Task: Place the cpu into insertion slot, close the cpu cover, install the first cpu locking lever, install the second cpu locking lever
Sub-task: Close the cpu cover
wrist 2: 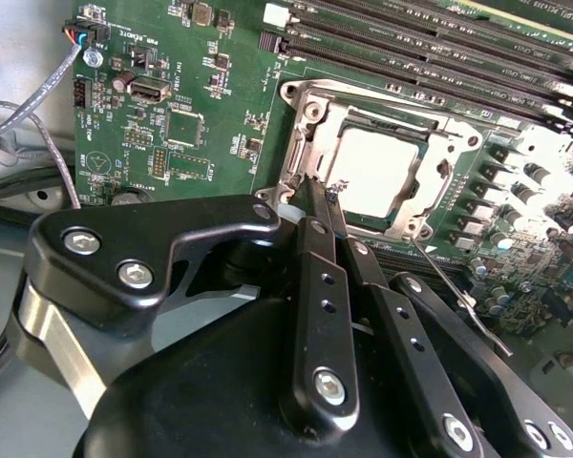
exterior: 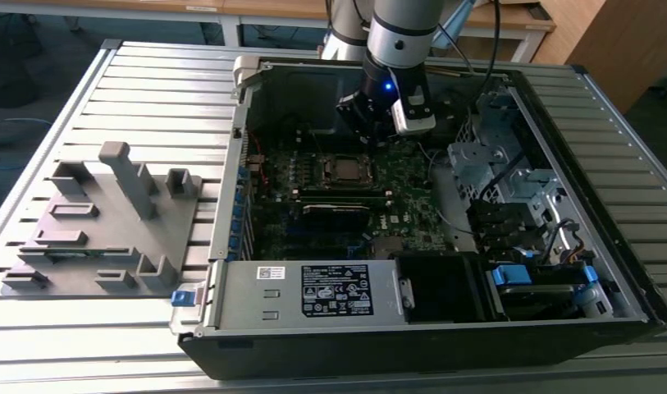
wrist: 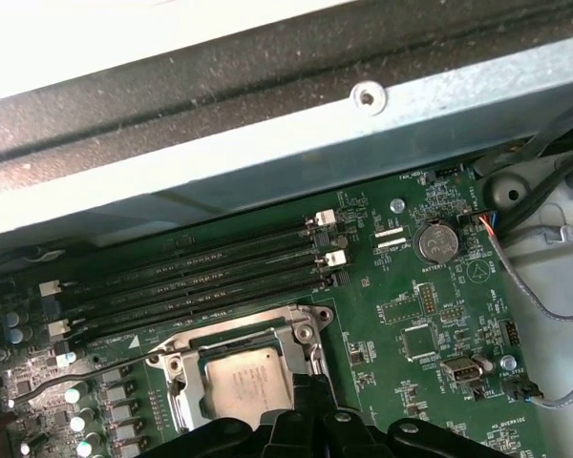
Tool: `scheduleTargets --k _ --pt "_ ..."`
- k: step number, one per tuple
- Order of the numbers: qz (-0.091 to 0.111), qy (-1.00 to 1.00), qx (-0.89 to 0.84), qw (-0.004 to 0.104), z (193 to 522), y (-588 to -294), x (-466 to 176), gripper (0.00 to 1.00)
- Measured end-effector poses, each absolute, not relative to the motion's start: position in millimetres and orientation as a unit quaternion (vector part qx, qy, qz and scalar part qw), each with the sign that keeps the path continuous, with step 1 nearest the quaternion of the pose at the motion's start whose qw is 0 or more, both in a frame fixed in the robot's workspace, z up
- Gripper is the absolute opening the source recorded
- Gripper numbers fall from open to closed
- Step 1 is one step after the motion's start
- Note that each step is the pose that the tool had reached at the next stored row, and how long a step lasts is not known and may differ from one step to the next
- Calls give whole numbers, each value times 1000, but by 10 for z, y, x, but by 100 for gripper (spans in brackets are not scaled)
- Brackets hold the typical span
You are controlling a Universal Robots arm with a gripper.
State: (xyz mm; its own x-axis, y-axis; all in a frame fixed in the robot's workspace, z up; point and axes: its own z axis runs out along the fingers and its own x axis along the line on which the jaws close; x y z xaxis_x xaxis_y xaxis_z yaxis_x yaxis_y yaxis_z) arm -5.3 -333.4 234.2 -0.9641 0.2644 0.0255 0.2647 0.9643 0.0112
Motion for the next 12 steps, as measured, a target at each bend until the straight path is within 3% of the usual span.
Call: scheduleTargets --k 12 --pt "-8 -991 -131 10 2313 -3334 -55 10"
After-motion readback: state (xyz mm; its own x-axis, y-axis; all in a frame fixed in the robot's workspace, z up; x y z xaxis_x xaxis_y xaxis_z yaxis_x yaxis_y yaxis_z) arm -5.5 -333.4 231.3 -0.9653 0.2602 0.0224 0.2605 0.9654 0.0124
